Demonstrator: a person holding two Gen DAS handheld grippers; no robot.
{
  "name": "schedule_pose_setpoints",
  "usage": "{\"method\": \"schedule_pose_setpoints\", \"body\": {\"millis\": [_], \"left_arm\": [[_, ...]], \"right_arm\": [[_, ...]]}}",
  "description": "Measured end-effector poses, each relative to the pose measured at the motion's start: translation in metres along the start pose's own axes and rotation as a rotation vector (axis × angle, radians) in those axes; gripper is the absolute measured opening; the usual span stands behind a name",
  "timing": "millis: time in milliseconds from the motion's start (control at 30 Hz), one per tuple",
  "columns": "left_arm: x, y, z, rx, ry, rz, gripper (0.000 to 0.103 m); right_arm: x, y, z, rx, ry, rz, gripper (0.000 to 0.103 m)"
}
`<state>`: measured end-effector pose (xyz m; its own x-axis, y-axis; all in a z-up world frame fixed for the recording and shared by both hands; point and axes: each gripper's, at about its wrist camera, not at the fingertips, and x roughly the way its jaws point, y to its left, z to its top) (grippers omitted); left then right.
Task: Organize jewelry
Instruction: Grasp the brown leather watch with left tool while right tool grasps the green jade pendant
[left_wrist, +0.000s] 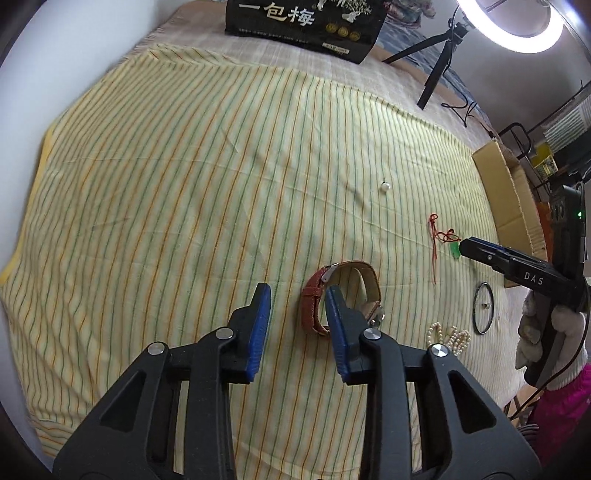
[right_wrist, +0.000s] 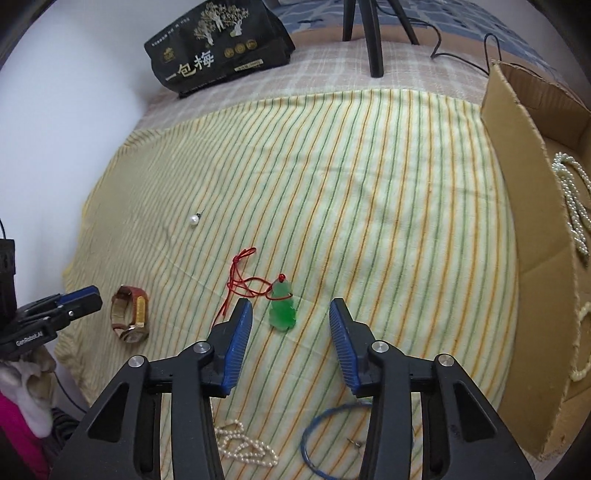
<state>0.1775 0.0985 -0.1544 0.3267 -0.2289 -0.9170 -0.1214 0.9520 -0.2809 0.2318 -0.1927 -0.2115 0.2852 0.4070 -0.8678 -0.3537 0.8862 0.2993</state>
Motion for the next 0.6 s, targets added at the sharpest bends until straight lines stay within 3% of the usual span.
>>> {"method": "schedule_pose_setpoints", "body": {"millis": [533, 600], "left_arm": [[0.035, -0.020, 0.004, 0.065, 0.058, 0.050, 0.019], [0.037, -0.024, 0.004, 0.073, 0.056, 0.057, 0.014]], "right_arm": [[0.013, 0.007, 0.004, -0.031, 0.018, -0.053, 0.025], [0.016, 0.010, 0.006, -0.044, 0.023, -0.058, 0.025]]}}
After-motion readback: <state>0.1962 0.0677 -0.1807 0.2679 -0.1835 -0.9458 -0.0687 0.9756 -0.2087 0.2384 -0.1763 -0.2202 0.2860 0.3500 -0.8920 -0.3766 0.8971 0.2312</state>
